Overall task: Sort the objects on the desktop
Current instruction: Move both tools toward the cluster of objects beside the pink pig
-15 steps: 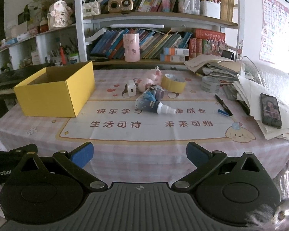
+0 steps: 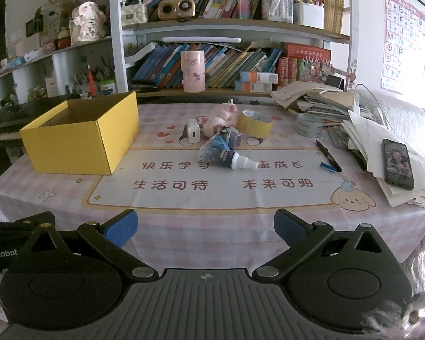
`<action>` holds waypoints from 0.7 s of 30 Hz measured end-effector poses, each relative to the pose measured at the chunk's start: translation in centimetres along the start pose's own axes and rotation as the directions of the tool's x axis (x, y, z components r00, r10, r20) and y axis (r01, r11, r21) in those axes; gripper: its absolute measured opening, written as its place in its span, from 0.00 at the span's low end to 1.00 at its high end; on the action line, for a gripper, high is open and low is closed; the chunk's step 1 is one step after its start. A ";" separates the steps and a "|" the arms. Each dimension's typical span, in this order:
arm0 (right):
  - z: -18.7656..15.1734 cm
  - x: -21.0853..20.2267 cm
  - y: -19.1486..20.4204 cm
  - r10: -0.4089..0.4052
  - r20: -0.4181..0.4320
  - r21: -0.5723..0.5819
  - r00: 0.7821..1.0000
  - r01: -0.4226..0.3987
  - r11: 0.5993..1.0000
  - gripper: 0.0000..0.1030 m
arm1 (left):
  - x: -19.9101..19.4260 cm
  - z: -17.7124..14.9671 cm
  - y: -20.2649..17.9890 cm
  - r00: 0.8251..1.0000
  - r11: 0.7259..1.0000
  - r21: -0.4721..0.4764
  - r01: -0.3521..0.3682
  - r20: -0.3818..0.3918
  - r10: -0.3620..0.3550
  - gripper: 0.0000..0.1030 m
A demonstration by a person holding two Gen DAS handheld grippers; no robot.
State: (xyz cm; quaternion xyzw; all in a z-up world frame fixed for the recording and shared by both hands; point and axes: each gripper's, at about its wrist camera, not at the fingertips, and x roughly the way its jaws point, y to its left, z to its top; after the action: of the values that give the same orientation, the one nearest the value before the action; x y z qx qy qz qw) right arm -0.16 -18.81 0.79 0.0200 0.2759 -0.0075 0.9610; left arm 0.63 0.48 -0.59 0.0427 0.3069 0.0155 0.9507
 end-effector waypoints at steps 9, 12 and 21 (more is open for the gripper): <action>0.1 0.2 0.3 -0.005 -0.008 0.005 1.000 0.005 1.000 1.00 | 0.1 0.1 0.2 1.000 1.000 0.000 0.008 -0.003 -0.008 1.00; 0.1 0.2 0.5 -0.010 -0.011 0.008 1.000 0.010 1.000 1.00 | 0.3 0.2 0.2 1.000 1.000 0.002 0.015 -0.006 -0.015 1.00; 0.3 0.6 0.1 -0.017 -0.027 0.023 0.999 0.018 1.000 1.00 | 0.9 0.3 -0.1 1.000 1.000 0.003 0.021 -0.019 -0.021 1.00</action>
State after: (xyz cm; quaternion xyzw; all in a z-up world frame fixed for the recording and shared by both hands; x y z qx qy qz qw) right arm 0.49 -18.68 0.76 0.0290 0.2889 -0.0191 0.9567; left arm 1.55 0.36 -0.84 0.0407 0.3163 0.0056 0.9478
